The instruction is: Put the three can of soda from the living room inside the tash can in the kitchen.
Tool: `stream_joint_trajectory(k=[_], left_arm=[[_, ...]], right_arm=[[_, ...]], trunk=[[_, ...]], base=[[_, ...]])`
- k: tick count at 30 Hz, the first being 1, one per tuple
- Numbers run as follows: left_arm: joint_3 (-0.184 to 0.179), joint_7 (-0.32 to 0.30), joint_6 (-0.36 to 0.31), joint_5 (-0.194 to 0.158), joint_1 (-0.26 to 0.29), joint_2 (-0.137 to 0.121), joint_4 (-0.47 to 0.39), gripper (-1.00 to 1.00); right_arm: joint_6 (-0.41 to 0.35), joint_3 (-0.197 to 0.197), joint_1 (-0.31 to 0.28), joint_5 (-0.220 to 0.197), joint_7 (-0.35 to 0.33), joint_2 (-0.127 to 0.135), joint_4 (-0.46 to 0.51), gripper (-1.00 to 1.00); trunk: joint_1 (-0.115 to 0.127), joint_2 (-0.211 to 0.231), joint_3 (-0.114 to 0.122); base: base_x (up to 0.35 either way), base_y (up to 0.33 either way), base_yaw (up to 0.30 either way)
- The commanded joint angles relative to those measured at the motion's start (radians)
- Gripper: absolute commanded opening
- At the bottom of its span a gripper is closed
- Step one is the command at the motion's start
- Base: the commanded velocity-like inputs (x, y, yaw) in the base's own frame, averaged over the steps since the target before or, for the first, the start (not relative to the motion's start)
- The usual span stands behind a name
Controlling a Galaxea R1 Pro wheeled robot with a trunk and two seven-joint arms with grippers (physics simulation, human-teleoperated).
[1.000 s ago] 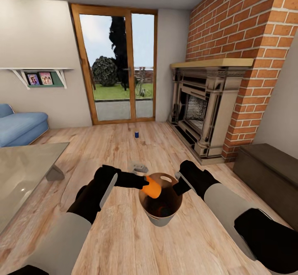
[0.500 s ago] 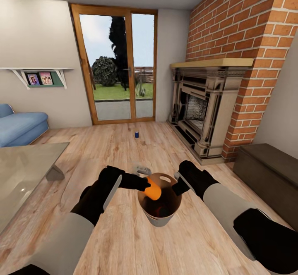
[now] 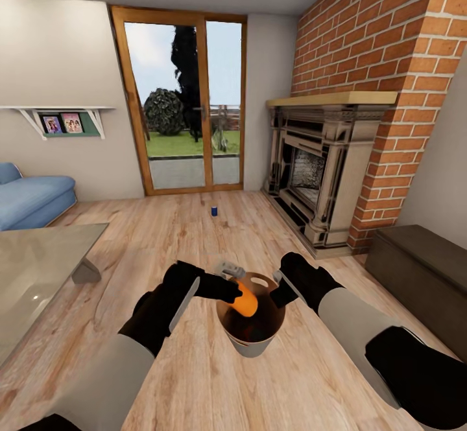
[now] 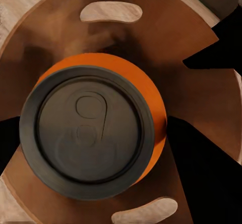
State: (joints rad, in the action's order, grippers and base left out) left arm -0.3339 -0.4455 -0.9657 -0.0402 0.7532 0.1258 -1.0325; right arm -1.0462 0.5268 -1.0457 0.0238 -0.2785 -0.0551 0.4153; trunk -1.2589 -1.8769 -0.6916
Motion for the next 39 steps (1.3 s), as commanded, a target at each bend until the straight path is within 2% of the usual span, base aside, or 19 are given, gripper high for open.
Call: stream_joint_trajectory(k=[1,4,9,12,14,21,33,34,39], left_arm=[[-0.008,0.004,0.000,0.002,0.000,0.001,0.000,-1.00],[-0.033,0.034,0.000,0.002,0.000,0.003,0.002,-1.00],[-0.049,0.043,0.000,0.002,0.000,0.005,0.033,-1.00],[-0.092,0.044,0.001,0.002,0.000,0.006,0.047,-1.00],[-0.103,0.044,0.002,0.002,0.000,0.007,0.054,-1.00],[-0.115,0.043,0.005,0.001,0.000,0.011,0.061,-1.00],[-0.126,0.066,0.010,0.001,-0.001,0.012,0.080,-1.00],[-0.127,0.068,0.012,0.000,-0.001,0.012,0.083,1.00],[-0.128,0.069,0.017,-0.001,-0.001,0.012,0.088,1.00]], right_arm=[[-0.001,-0.002,0.000,-0.012,-0.001,0.000,0.001,-1.00],[-0.001,-0.002,0.000,-0.012,-0.001,-0.002,0.000,-1.00],[-0.001,-0.002,0.000,-0.012,-0.001,-0.003,0.000,-1.00],[-0.001,-0.002,0.000,-0.012,-0.001,-0.005,0.000,-1.00],[-0.001,-0.002,0.000,-0.012,-0.001,-0.008,0.000,-1.00],[-0.001,-0.002,0.000,-0.013,0.046,-0.014,-0.002,-1.00],[-0.001,-0.002,0.000,-0.013,0.057,-0.020,-0.003,-1.00],[-0.001,-0.002,0.000,-0.013,0.057,-0.020,-0.003,-1.00],[-0.001,-0.002,0.000,-0.013,0.058,-0.021,-0.003,-1.00]], trunk=[[0.000,0.000,0.000],[0.000,0.000,0.000],[0.000,0.000,0.000],[0.000,0.000,0.000],[0.000,0.000,0.000],[0.000,0.000,0.000],[0.000,0.000,0.000],[0.000,0.000,0.000],[0.000,0.000,0.000]], base=[[0.000,0.000,0.000],[0.000,0.000,0.000],[0.000,0.000,0.000],[0.000,0.000,0.000],[0.000,0.000,0.000],[0.000,0.000,0.000],[0.000,0.000,0.000],[0.000,0.000,0.000],[0.000,0.000,0.000]])
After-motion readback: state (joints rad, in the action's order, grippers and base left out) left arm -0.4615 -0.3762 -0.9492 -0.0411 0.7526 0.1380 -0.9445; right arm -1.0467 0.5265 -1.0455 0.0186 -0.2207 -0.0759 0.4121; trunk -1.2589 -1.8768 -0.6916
